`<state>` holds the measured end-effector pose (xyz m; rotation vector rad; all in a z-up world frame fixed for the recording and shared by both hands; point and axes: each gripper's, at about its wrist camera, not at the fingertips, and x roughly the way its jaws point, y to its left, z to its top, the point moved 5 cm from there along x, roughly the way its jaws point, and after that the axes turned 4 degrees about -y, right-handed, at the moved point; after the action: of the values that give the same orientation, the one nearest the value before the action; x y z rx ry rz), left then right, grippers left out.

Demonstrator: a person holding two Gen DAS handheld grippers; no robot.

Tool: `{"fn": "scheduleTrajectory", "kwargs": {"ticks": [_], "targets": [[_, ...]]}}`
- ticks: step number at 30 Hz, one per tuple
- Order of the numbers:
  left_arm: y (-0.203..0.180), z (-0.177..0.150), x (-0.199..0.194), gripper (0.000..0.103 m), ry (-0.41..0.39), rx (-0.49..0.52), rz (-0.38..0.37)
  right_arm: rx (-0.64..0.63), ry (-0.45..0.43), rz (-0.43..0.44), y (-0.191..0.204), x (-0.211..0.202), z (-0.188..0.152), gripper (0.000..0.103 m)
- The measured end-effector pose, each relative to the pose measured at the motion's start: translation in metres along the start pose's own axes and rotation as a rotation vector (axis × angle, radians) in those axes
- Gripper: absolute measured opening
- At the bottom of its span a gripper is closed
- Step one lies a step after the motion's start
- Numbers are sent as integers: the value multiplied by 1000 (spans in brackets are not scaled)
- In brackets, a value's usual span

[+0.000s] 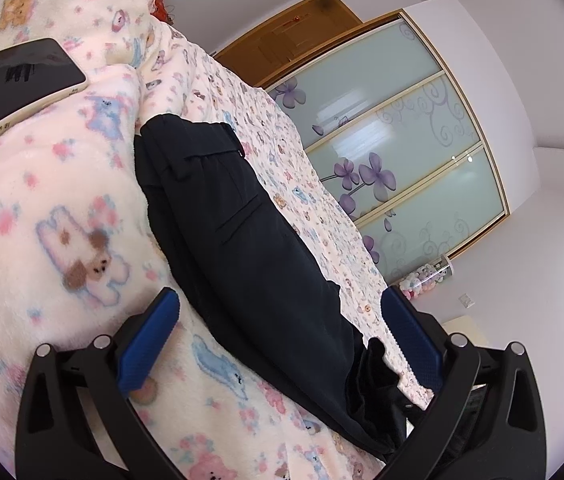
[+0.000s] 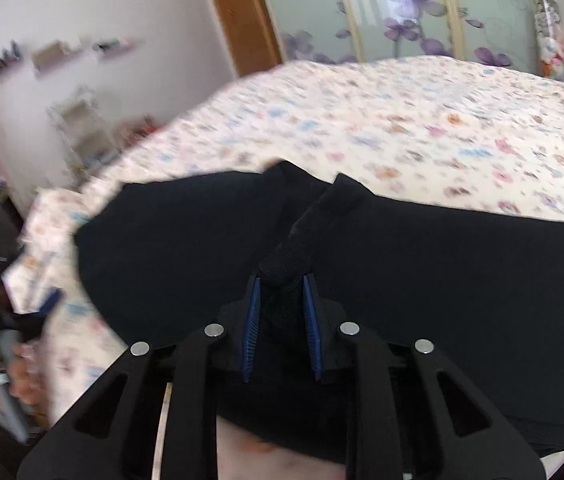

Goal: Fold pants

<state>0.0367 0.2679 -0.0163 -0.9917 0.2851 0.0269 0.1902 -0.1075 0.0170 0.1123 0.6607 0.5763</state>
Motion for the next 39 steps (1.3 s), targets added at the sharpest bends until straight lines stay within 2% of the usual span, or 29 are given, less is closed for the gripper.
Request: {"fn": "scheduleTrajectory", "kwargs": {"ticks": [3,5,7,8,10,11,14,16,17,18,19,21,23,25,26,27,28,30,32,33,34,36,39], "targets": [[-2,-1,0,101,-3,6,-3,-54,38,38,17,4,-8,22],[-2,-1,1,101,0,11,0,-154,106,-41,24,24,-27,23],[-3,-2,1,101,7,17,3,-175,169,-76,21,43,-46,29],[-2,-2,1,101,9,18,2,-168,165,-72,20,42,-46,32],[-2,-2,-1,101,8,18,-3,-138,179,-51,22,34,-41,45],[-2,-1,-1,101,5,19,-5,-123,178,-41,22,30,-37,48],[0,1,0,101,2,6,-11,-76,102,13,23,11,-22,50],[0,1,1,101,3,9,-11,-14,51,41,19,5,-16,63],[-1,1,1,101,5,12,-13,9,79,36,15,13,-20,64],[-2,1,1,101,7,15,-16,13,133,28,13,24,-27,66],[-2,1,1,101,10,21,-18,-13,227,-9,9,43,-43,66],[-2,1,0,101,10,21,-20,-54,190,-20,16,37,-43,67],[-2,2,-1,101,5,16,-28,-7,111,40,20,19,-31,67],[-1,3,-2,101,1,12,-28,38,74,51,14,12,-25,67],[-1,3,-1,101,3,2,-34,44,114,27,10,18,-29,67],[0,3,0,101,7,-6,-40,36,214,-6,4,33,-41,67],[-1,3,0,101,11,-9,-45,2,213,-7,5,34,-44,67],[0,4,0,101,29,-34,-76,20,176,34,8,21,-38,67],[-1,5,1,101,51,-59,-128,116,105,169,5,-4,-27,67],[-1,5,1,101,60,-66,-149,148,76,207,0,-15,-23,69],[-1,6,2,101,72,-79,-173,172,46,240,-7,-29,-19,75],[-3,6,5,101,101,-107,-212,196,2,270,-24,-50,-14,81],[-3,8,17,101,163,-134,-224,211,-62,259,-59,-75,-13,81]]}}
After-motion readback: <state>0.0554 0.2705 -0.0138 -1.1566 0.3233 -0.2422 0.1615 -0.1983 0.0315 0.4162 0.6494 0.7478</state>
